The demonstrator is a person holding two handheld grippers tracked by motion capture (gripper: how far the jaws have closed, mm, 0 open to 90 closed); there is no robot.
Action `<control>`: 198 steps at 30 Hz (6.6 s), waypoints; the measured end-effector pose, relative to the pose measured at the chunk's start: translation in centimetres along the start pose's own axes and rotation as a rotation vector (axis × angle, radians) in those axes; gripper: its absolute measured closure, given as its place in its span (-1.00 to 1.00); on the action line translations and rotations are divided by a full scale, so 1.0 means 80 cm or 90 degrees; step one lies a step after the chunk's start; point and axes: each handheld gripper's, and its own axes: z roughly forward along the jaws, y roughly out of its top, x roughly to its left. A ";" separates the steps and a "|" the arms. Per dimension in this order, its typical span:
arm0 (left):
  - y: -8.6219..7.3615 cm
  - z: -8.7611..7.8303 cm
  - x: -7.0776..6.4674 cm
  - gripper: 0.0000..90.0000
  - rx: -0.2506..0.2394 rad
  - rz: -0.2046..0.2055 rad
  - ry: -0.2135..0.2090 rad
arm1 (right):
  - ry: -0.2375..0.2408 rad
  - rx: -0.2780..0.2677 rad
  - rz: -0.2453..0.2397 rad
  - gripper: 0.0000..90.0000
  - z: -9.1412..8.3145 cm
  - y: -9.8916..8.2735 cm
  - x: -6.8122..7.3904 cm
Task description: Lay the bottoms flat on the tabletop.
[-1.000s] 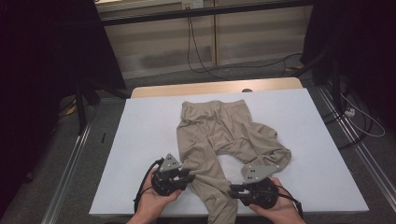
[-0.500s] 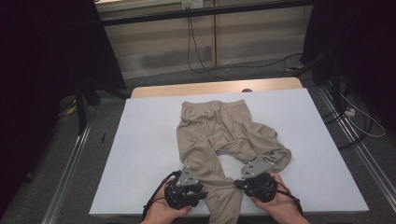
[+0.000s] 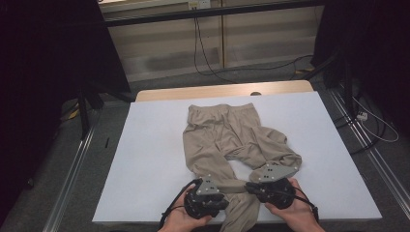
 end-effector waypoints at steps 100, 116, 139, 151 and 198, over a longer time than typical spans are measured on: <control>-0.050 -0.065 0.017 0.59 0.042 0.000 0.079 | 0.047 0.063 -0.055 0.74 0.016 -0.002 0.023; -0.064 -0.098 0.017 1.00 0.080 -0.085 0.075 | 0.135 0.080 -0.073 1.00 0.030 -0.009 0.071; -0.067 -0.101 0.040 0.53 0.040 -0.100 0.092 | -0.098 0.009 0.049 -0.06 -0.009 -0.010 -0.053; -0.058 -0.095 0.053 -0.11 -0.006 -0.096 0.128 | -0.075 0.073 0.044 0.85 0.001 -0.021 -0.044; -0.052 -0.093 0.059 -0.38 -0.036 -0.112 0.142 | 0.050 0.087 0.022 0.94 -0.047 -0.060 0.023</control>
